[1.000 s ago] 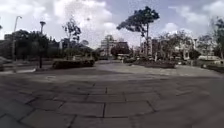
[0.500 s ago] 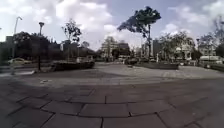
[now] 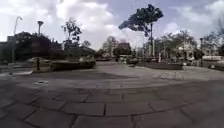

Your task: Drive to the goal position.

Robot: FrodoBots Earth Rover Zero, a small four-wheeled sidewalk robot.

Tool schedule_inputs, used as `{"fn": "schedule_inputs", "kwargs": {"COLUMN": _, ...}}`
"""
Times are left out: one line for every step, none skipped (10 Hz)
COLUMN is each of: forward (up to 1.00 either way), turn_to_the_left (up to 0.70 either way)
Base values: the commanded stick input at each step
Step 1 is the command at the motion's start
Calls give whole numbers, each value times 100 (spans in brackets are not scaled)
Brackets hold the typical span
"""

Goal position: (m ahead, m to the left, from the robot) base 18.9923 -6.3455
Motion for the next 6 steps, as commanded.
{"fn": "schedule_inputs", "kwargs": {"forward": 70, "turn_to_the_left": 0}}
{"fn": "schedule_inputs", "kwargs": {"forward": 70, "turn_to_the_left": 0}}
{"fn": "schedule_inputs", "kwargs": {"forward": 70, "turn_to_the_left": 0}}
{"fn": "schedule_inputs", "kwargs": {"forward": 70, "turn_to_the_left": 0}}
{"fn": "schedule_inputs", "kwargs": {"forward": 70, "turn_to_the_left": 0}}
{"fn": "schedule_inputs", "kwargs": {"forward": 70, "turn_to_the_left": 0}}
